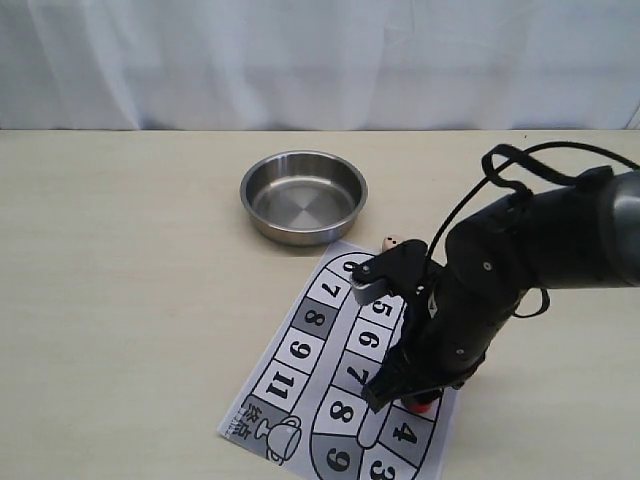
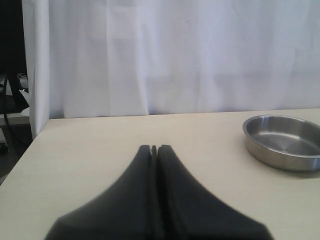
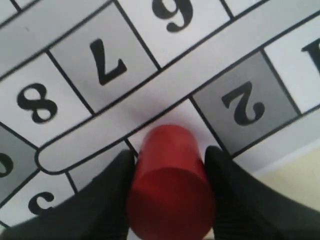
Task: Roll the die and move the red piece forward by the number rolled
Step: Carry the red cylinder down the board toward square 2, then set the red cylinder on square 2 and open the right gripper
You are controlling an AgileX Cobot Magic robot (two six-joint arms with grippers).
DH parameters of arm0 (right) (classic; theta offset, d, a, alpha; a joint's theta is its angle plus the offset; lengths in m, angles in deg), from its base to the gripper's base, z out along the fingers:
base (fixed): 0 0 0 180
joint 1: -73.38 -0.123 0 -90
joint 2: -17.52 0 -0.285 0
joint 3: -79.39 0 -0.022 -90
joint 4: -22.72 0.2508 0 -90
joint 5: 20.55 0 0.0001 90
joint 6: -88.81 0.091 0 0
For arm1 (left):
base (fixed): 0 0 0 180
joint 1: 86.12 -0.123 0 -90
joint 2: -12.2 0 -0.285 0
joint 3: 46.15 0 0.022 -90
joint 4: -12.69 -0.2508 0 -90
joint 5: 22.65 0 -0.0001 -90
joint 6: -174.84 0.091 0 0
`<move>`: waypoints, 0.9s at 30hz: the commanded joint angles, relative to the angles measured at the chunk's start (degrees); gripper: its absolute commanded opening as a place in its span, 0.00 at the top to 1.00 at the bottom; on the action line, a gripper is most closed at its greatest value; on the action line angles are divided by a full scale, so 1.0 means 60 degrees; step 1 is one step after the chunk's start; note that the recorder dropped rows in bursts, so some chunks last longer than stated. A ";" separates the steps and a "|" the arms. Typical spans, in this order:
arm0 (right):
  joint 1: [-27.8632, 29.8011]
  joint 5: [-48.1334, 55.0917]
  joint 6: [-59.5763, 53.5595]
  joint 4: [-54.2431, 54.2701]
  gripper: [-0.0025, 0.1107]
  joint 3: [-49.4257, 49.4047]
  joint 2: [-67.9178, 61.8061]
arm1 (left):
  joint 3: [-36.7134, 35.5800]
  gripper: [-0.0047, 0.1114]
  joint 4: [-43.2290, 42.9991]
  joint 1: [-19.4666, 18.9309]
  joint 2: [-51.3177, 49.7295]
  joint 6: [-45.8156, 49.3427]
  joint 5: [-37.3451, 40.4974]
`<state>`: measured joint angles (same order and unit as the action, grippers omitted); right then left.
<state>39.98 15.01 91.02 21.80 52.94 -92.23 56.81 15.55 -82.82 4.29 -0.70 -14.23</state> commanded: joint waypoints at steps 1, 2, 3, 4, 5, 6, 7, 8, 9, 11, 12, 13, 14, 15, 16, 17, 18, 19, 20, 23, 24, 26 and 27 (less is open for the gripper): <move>-0.0009 -0.0291 0.0020 -0.0248 0.94 -0.0198 -0.0489 | -0.0030 0.96 0.0047 0.0016 0.0022 -0.0048 -0.0038; -0.0009 -0.0309 0.0020 -0.0248 0.94 -0.0198 -0.0554 | -0.0030 0.96 0.0047 0.0016 0.0022 -0.0048 -0.0038; -0.0009 -0.0330 0.0020 -0.0248 0.94 -0.0198 -0.0641 | -0.0030 0.96 0.0047 0.0016 0.0022 -0.0048 -0.0038; -0.0009 -0.0374 0.0020 -0.0248 0.94 -0.0198 -0.0659 | -0.0030 0.96 0.0047 0.0016 0.0022 -0.0048 -0.0038; -0.0009 -0.0392 0.0020 -0.0248 0.94 -0.0198 -0.0659 | -0.0030 0.96 0.0047 0.0016 0.0022 -0.0048 -0.0038; -0.0009 -0.0410 0.0020 -0.0211 0.93 -0.0198 -0.0659 | -0.0030 0.96 0.0047 0.0016 0.0022 -0.0048 -0.0038; -0.0009 -0.0410 0.0056 -0.0222 0.91 -0.0198 -0.0640 | -0.0030 0.96 0.0047 0.0016 0.0022 -0.0048 -0.0038; -0.0009 -0.0390 0.0121 -0.0222 0.88 -0.0198 -0.0640 | -0.0030 0.96 0.0047 0.0016 0.0022 -0.0048 -0.0038; -0.0009 -0.0374 0.0209 -0.0222 0.84 -0.0177 -0.0640 | -0.0030 0.96 0.0047 0.0016 0.0022 -0.0048 -0.0038; -0.0009 -0.0348 0.0282 -0.0222 0.74 -0.0137 -0.0640 | -0.0030 0.96 0.0047 0.0016 0.0022 -0.0048 -0.0038; -0.0009 -0.0348 0.0280 -0.0222 0.70 -0.0137 -0.0640 | -0.0030 0.96 0.0047 0.0016 0.0022 -0.0048 -0.0038; -0.0009 -0.0348 0.0280 -0.0222 0.65 -0.0137 -0.0640 | -0.0030 0.96 0.0047 0.0016 0.0022 -0.0048 -0.0038; -0.0009 -0.0369 0.0295 -0.0222 0.61 -0.0137 -0.0640 | -0.0030 0.96 0.0047 0.0016 0.0022 -0.0048 -0.0038; -0.0009 -0.0369 0.0325 -0.0222 0.59 -0.0137 -0.0640 | -0.0030 0.96 0.0047 0.0016 0.0022 -0.0048 -0.0038; -0.0009 -0.0404 0.0349 -0.0167 0.55 -0.0137 -0.0640 | -0.0030 0.96 0.0047 0.0016 0.0022 -0.0048 -0.0038; -0.0009 -0.0426 0.0349 -0.0167 0.54 -0.0137 -0.0640 | -0.0030 0.96 0.0047 0.0016 0.0022 -0.0048 -0.0038; -0.0009 -0.0468 0.0349 -0.0153 0.54 -0.0137 -0.0640 | -0.0030 0.96 0.0047 0.0016 0.0022 -0.0048 -0.0038; -0.0009 -0.0485 0.0349 -0.0153 0.54 -0.0137 -0.0640 | -0.0030 0.96 0.0047 0.0016 0.0022 -0.0048 -0.0038; -0.0009 -0.0506 0.0349 -0.0153 0.54 -0.0137 -0.0640 | -0.0030 0.96 0.0047 0.0016 0.0022 -0.0048 -0.0038; -0.0009 -0.0708 0.0529 -0.0153 0.54 -0.0093 -0.0640 | -0.0030 0.96 0.0047 0.0016 0.0022 -0.0048 -0.0038; -0.0009 -0.0599 0.0529 -0.0153 0.54 -0.0015 -0.0640 | -0.0030 0.96 0.0047 0.0016 0.0022 -0.0048 -0.0038; -0.0009 -0.0122 0.0529 -0.0205 0.54 0.0295 -0.0640 | -0.0030 0.96 0.0047 0.0016 0.0022 -0.0048 -0.0038; -0.0009 0.0184 0.0529 -0.0205 0.54 0.0524 -0.0640 | -0.0030 0.96 0.0047 0.0016 0.0022 -0.0048 -0.0038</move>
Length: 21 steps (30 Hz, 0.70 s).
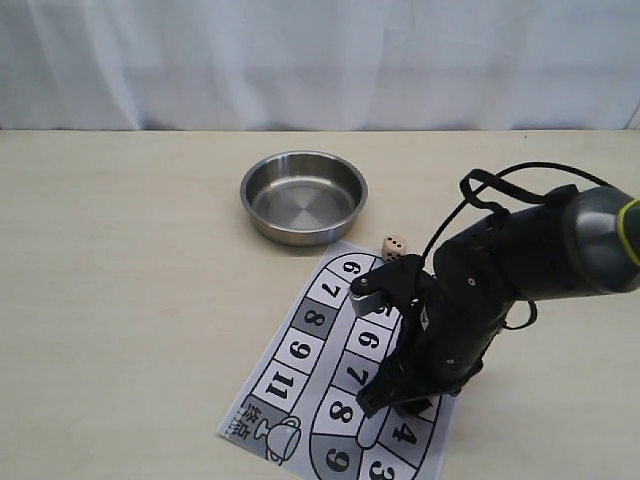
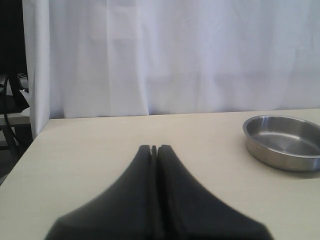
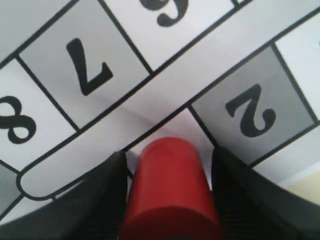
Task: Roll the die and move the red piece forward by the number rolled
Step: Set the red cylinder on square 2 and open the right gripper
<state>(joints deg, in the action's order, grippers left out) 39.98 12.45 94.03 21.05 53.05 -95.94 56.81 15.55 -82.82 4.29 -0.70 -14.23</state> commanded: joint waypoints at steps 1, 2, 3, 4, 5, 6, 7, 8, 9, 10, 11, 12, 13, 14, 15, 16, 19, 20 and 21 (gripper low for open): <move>-0.0009 0.0827 0.0026 -0.0079 0.54 0.0696 0.0018 | -0.0030 0.96 0.0047 0.0016 0.0022 -0.0048 -0.0038; -0.0009 0.0979 0.0026 -0.0079 0.54 0.0873 0.0113 | -0.0030 0.96 0.0047 0.0016 0.0022 -0.0048 -0.0038; -0.0009 0.1043 0.0026 -0.0122 0.54 0.1038 0.0234 | -0.0030 0.96 0.0047 0.0016 0.0022 -0.0048 -0.0038; -0.0009 0.1043 0.0026 -0.0122 0.54 0.1145 0.0383 | -0.0030 0.96 0.0047 0.0016 0.0022 -0.0048 -0.0038; -0.0009 0.1023 0.0026 -0.0122 0.54 0.1201 0.0470 | -0.0030 0.96 0.0047 0.0016 0.0022 -0.0048 -0.0038; -0.0009 0.1023 0.0026 -0.0122 0.54 0.1250 0.0575 | -0.0030 0.96 0.0047 0.0016 0.0022 -0.0048 -0.0038; -0.0009 0.1023 0.0026 -0.0122 0.54 0.1324 0.0669 | -0.0030 0.96 0.0047 0.0016 0.0022 -0.0048 -0.0038; -0.0009 0.1023 0.0026 -0.0122 0.54 0.1378 0.0747 | -0.0030 0.96 0.0047 0.0016 0.0022 -0.0048 -0.0038; -0.0009 0.1023 0.0026 -0.0122 0.54 0.1399 0.0832 | -0.0030 0.96 0.0047 0.0016 0.0022 -0.0048 -0.0038; 0.0009 0.1008 0.0079 -0.0122 0.54 0.1417 0.0915 | -0.0030 0.96 0.0047 0.0016 0.0022 -0.0048 -0.0038; 0.0009 0.0978 0.0124 -0.0149 0.55 0.1417 0.0990 | -0.0030 0.96 0.0047 0.0016 0.0022 -0.0048 -0.0038; 0.0009 0.0978 0.0200 -0.0224 0.56 0.1417 0.1039 | -0.0030 0.96 0.0047 0.0016 0.0022 -0.0048 -0.0038; 0.0009 0.0978 0.0253 -0.0391 0.57 0.1417 0.1083 | -0.0030 0.96 0.0047 0.0016 0.0022 -0.0048 -0.0038; 0.0009 0.1043 0.0319 -0.0509 0.59 0.1417 0.1083 | -0.0030 0.96 0.0047 0.0016 0.0022 -0.0048 -0.0038; 0.0009 0.1060 0.0440 -0.0670 0.61 0.1417 0.1104 | -0.0030 0.96 0.0047 0.0016 0.0022 -0.0048 -0.0038; 0.0037 0.1060 0.0647 -0.0846 0.64 0.1417 0.1104 | -0.0030 0.96 0.0047 0.0016 0.0022 -0.0048 -0.0038; 0.0341 0.1029 0.0865 -0.0890 0.74 0.1417 0.1104 | -0.0030 0.96 0.0047 0.0016 0.0022 -0.0048 -0.0038; 0.0487 0.1029 0.0865 -0.0870 0.78 0.1417 0.1104 | -0.0030 0.96 0.0047 0.0016 0.0022 -0.0048 -0.0038; 0.0619 0.1046 0.0865 -0.0870 0.80 0.1417 0.1104 | -0.0030 0.96 0.0047 0.0016 0.0022 -0.0048 -0.0038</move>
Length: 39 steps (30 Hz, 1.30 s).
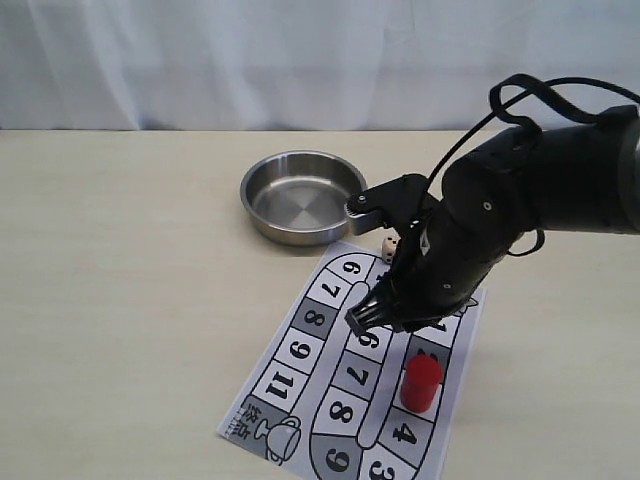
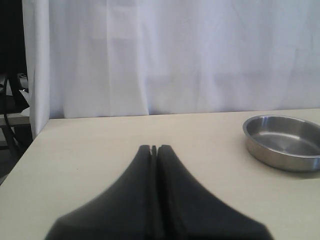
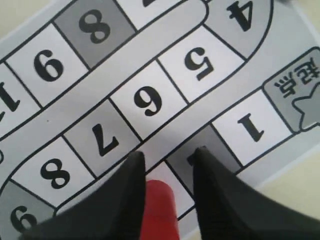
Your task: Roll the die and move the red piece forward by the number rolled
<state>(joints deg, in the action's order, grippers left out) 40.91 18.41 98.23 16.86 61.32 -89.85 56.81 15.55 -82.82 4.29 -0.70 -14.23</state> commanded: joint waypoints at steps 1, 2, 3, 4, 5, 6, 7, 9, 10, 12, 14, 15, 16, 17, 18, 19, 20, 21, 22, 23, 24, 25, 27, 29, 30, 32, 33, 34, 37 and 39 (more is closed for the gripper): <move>0.0663 0.0052 0.0167 -0.0172 0.84 0.0038 0.0088 | -0.0030 0.96 0.0047 0.0016 0.0022 -0.0048 -0.0038; 0.0873 0.0095 0.0167 -0.0172 0.87 0.0038 0.0088 | -0.0030 0.96 0.0047 0.0016 0.0022 -0.0048 -0.0038; 0.1084 0.0126 0.0167 -0.0172 0.89 0.0038 0.0088 | -0.0030 0.96 0.0047 0.0016 0.0022 -0.0048 -0.0038; 0.1304 0.0173 0.0167 -0.0172 0.92 0.0038 0.0088 | -0.0030 0.96 0.0047 0.0016 0.0022 -0.0048 -0.0038; 0.1530 0.0241 0.0149 -0.0172 0.94 0.0038 0.0088 | -0.0030 0.96 0.0047 0.0016 0.0022 -0.0048 -0.0038; 0.1713 0.0336 0.0149 -0.0172 0.94 0.0038 0.0088 | -0.0030 0.96 0.0047 0.0016 0.0022 -0.0048 -0.0038; 0.1946 0.0411 0.0149 -0.0172 0.94 0.0038 0.0088 | -0.0030 0.96 0.0047 0.0016 0.0022 -0.0048 -0.0038; 0.2366 0.0594 0.0087 -0.0172 0.94 0.0038 0.0088 | -0.0030 0.96 0.0047 0.0016 0.0022 -0.0048 -0.0038; 0.2604 0.0743 0.0066 -0.0172 0.94 0.0038 0.0088 | -0.0030 0.96 0.0047 0.0016 0.0022 -0.0048 -0.0038; 0.3061 0.1052 0.0066 -0.0172 0.94 0.0038 0.0088 | -0.0030 0.96 0.0047 0.0016 0.0022 -0.0048 -0.0038; 0.3504 0.1346 0.0042 -0.0172 0.94 0.0038 0.0088 | -0.0030 0.96 0.0047 0.0016 0.0022 -0.0048 -0.0038; 0.3674 0.1469 0.0043 -0.0172 0.94 0.0038 0.0088 | -0.0030 0.96 0.0047 0.0016 0.0022 -0.0048 -0.0038; 0.3930 0.1591 0.0043 -0.0172 0.94 0.0038 0.0088 | -0.0030 0.96 0.0047 0.0016 0.0022 -0.0048 -0.0038; 0.4096 0.1697 0.0043 -0.0172 0.94 0.0038 0.0088 | -0.0030 0.96 0.0047 0.0016 0.0022 -0.0048 -0.0038; 0.4247 0.1773 0.0017 -0.0172 0.94 0.0038 0.0088 | -0.0030 0.96 0.0047 0.0016 0.0022 -0.0048 -0.0038; 0.4454 0.1894 -0.0196 -0.0172 0.94 0.0038 0.0088 | -0.0030 0.96 0.0047 0.0016 0.0022 -0.0048 -0.0038; 0.4576 0.1969 -0.0352 -0.0172 0.94 0.0038 0.0088 | -0.0030 0.96 0.0047 0.0016 0.0022 -0.0048 -0.0038; 0.4685 0.2044 -0.0530 -0.0147 0.94 0.0038 0.0088 | -0.0030 0.96 0.0047 0.0016 0.0022 -0.0048 -0.0038; 0.4802 0.2090 -0.0786 -0.0070 0.94 0.0018 0.0088 | -0.0030 0.96 0.0047 0.0016 0.0022 -0.0048 -0.0038; 0.4913 0.2090 -0.0963 0.0079 0.94 0.0020 0.0088 | -0.0030 0.96 0.0047 0.0016 0.0022 -0.0048 -0.0038; 0.5008 0.2050 -0.1065 0.0266 0.94 0.0020 0.0088 | -0.0030 0.96 0.0047 0.0016 0.0022 -0.0048 -0.0038; 0.5082 0.2003 -0.1239 0.0430 0.94 0.0020 0.0088 | -0.0030 0.96 0.0047 0.0016 0.0022 -0.0048 -0.0038; 0.5080 0.1897 -0.1820 0.0680 0.94 0.0020 0.0088 | -0.0030 0.96 0.0047 0.0016 0.0022 -0.0048 -0.0038; 0.5080 0.1672 -0.2299 0.0977 0.94 0.0020 0.0088 | -0.0030 0.96 0.0047 0.0016 0.0022 -0.0048 -0.0038; 0.5080 0.1567 -0.2366 0.0977 0.94 0.0020 0.0088 | -0.0030 0.96 0.0047 0.0016 0.0022 -0.0048 -0.0038; 0.5080 0.1394 -0.2421 0.0977 0.94 0.0020 0.0088 | -0.0030 0.96 0.0047 0.0016 0.0022 -0.0048 -0.0038; 0.5080 0.1342 -0.2463 0.0977 0.94 0.0020 0.0088 | -0.0030 0.96 0.0047 0.0016 0.0022 -0.0048 -0.0038; 0.5080 0.1266 -0.2463 0.0977 0.94 0.0020 0.0088 | -0.0030 0.96 0.0047 0.0016 0.0022 -0.0048 -0.0038; 0.5080 0.1201 -0.2463 0.0977 0.94 0.0020 0.0088 | -0.0030 0.96 0.0047 0.0016 0.0022 -0.0048 -0.0038; 0.5080 0.1200 -0.2463 0.0977 0.94 0.0020 0.0105 | -0.0030 0.96 0.0047 0.0016 0.0022 -0.0048 -0.0038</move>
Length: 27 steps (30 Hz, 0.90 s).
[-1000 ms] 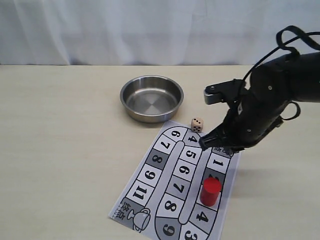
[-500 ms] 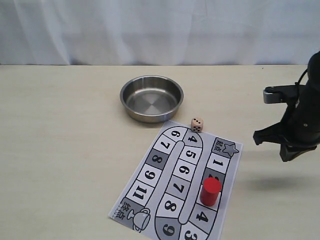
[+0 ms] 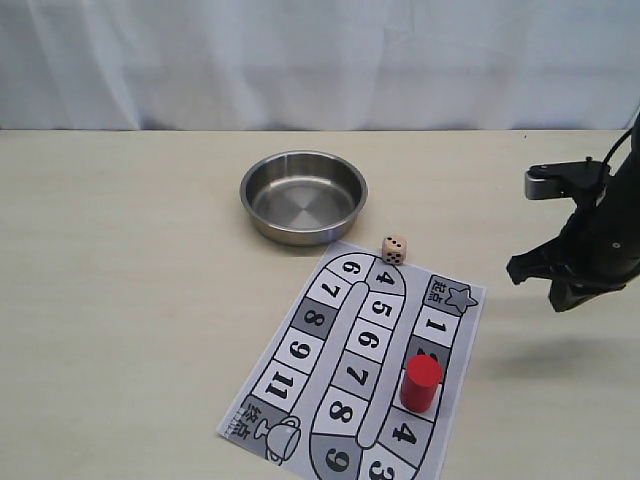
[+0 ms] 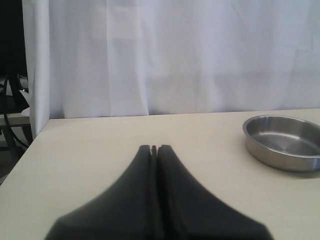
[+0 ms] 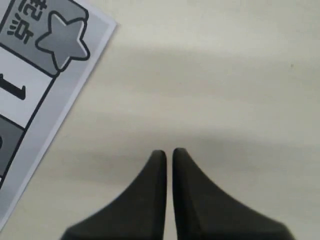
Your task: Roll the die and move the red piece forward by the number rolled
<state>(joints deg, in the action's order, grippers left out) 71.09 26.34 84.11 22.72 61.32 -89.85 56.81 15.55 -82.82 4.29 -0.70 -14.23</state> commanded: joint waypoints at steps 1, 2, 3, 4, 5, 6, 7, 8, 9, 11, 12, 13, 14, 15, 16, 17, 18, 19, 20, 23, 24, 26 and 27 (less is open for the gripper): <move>0.0049 -0.0121 -0.0110 0.0000 0.94 0.0020 0.0105 | -0.0030 0.96 0.0047 0.0016 0.0022 -0.0048 -0.0038; 0.0049 -0.0121 -0.0110 0.0000 0.94 0.0020 0.0105 | -0.0030 0.96 0.0047 0.0016 0.0022 -0.0048 -0.0038; 0.0049 -0.0121 -0.0110 0.0000 0.94 0.0020 0.0105 | -0.0030 0.96 0.0047 0.0016 0.0022 -0.0048 -0.0038; 0.0049 -0.0102 -0.0110 0.0000 0.94 0.0020 0.0102 | -0.0030 0.96 0.0047 0.0016 0.0022 -0.0048 -0.0038; 0.0049 -0.0084 -0.0110 0.0000 0.94 0.0020 0.0147 | -0.0030 0.96 0.0047 0.0016 0.0022 -0.0048 -0.0038; 0.0049 -0.0057 -0.0110 0.0000 0.94 0.0020 0.0190 | -0.0030 0.96 0.0047 0.0016 0.0022 -0.0048 -0.0038; 0.0049 -0.0016 -0.0110 0.0000 0.94 0.0020 0.0281 | -0.0030 0.96 0.0047 0.0016 0.0022 -0.0048 -0.0038; 0.0028 -0.0015 -0.0110 0.0064 0.94 0.0020 0.0435 | -0.0030 0.96 0.0047 0.0016 0.0022 -0.0048 -0.0038; 0.0028 -0.0015 -0.0110 0.0081 0.94 0.0020 0.0580 | -0.0030 0.96 0.0047 0.0016 0.0022 -0.0048 -0.0038; 0.0028 -0.0015 -0.0110 0.0177 0.94 0.0020 0.1031 | -0.0030 0.96 0.0047 0.0016 0.0022 -0.0048 -0.0038; 0.0028 -0.0033 -0.0110 0.0177 0.94 0.0020 0.1244 | -0.0030 0.96 0.0047 0.0016 0.0022 -0.0048 -0.0038; 0.0028 -0.0052 -0.0110 0.0177 0.94 0.0020 0.1524 | -0.0030 0.96 0.0047 0.0016 0.0022 -0.0048 -0.0038; 0.0028 -0.0052 -0.0110 0.0177 0.94 0.0020 0.1814 | -0.0030 0.96 0.0047 0.0016 0.0022 -0.0048 -0.0038; 0.0028 -0.0069 -0.0110 0.0177 0.94 0.0020 0.2109 | -0.0030 0.96 0.0047 0.0016 0.0022 -0.0048 -0.0038; 0.0028 -0.0069 -0.0110 0.0177 0.94 0.0020 0.2409 | -0.0030 0.96 0.0047 0.0016 0.0022 -0.0048 -0.0038; 0.0028 -0.0069 -0.0110 0.0177 0.94 0.0020 0.2717 | -0.0030 0.96 0.0047 0.0016 0.0022 -0.0048 -0.0038; 0.0028 -0.0048 -0.0110 0.0177 0.94 0.0020 0.2961 | -0.0030 0.96 0.0047 0.0016 0.0022 -0.0048 -0.0038; 0.0028 -0.0028 -0.0110 0.0177 0.94 0.0020 0.3275 | -0.0030 0.96 0.0047 0.0016 0.0022 -0.0048 -0.0038; 0.0028 -0.0024 -0.0090 0.0177 0.94 0.0020 0.3593 | -0.0030 0.96 0.0047 0.0016 0.0022 -0.0048 -0.0038; 0.0028 0.0007 -0.0090 0.0177 0.94 0.0020 0.4526 | -0.0030 0.96 0.0047 0.0016 0.0022 -0.0048 -0.0038; 0.0028 0.0012 -0.0090 0.0177 0.94 0.0020 0.4873 | -0.0030 0.96 0.0047 0.0016 0.0022 -0.0048 -0.0038; 0.0028 0.0076 -0.0090 0.0177 0.94 0.0020 0.5581 | -0.0030 0.96 0.0047 0.0016 0.0022 -0.0048 -0.0038; 0.0028 0.0140 -0.0090 0.0177 0.94 0.0020 0.5942 | -0.0030 0.96 0.0047 0.0016 0.0022 -0.0048 -0.0038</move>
<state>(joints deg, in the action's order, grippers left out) 71.09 26.44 83.80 23.47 61.32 -59.35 56.81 15.55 -82.82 4.29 -0.70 -14.23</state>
